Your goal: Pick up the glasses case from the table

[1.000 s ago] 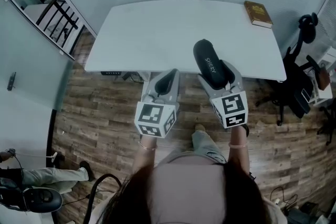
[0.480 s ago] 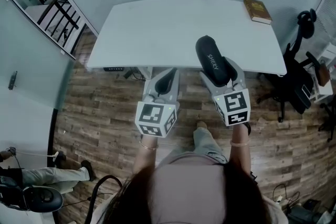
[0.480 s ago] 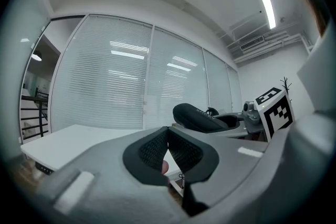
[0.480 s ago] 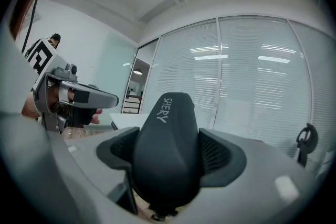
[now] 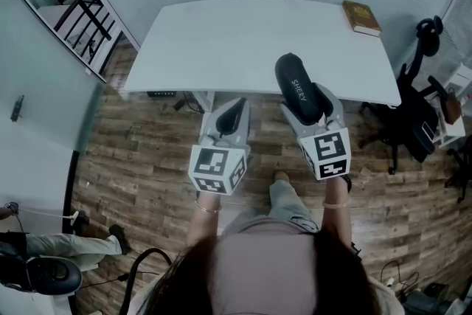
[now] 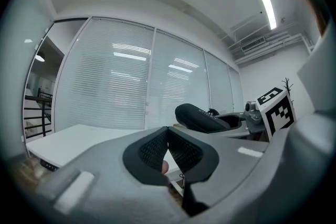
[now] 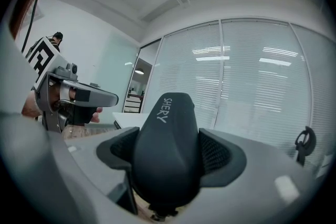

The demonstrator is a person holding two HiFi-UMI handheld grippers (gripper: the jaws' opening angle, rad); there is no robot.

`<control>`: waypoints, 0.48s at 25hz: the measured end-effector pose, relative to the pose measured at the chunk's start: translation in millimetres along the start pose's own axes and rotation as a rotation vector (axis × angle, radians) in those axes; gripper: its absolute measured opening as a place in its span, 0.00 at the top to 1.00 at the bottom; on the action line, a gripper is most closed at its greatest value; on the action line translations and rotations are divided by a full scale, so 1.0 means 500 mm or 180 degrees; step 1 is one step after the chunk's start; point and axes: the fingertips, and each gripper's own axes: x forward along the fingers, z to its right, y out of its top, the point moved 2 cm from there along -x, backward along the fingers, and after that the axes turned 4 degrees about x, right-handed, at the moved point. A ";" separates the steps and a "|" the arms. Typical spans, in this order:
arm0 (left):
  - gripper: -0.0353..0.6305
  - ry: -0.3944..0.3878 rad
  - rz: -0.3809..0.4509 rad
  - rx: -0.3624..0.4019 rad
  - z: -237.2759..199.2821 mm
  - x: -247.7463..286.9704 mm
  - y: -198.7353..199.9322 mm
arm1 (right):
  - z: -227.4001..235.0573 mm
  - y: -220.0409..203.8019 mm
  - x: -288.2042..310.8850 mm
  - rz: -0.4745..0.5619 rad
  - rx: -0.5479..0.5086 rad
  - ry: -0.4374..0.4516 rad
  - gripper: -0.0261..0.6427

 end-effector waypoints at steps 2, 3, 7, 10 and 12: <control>0.94 0.0011 0.0003 0.0003 0.000 -0.004 -0.001 | -0.006 0.002 -0.003 0.0008 -0.0012 0.0014 0.43; 0.94 0.0018 0.0003 0.0007 0.000 -0.005 -0.001 | -0.007 0.001 -0.003 0.0013 -0.0023 0.0016 0.43; 0.94 0.0042 -0.0008 0.0029 -0.001 -0.008 -0.004 | -0.009 -0.001 -0.004 0.0029 -0.0047 0.0014 0.43; 0.94 0.0037 0.0003 0.0023 -0.002 -0.016 -0.004 | -0.017 0.001 -0.009 0.0029 -0.0029 0.0017 0.43; 0.94 0.0045 0.0014 0.0015 -0.004 -0.020 -0.002 | -0.021 0.004 -0.011 0.0033 -0.0050 0.0019 0.43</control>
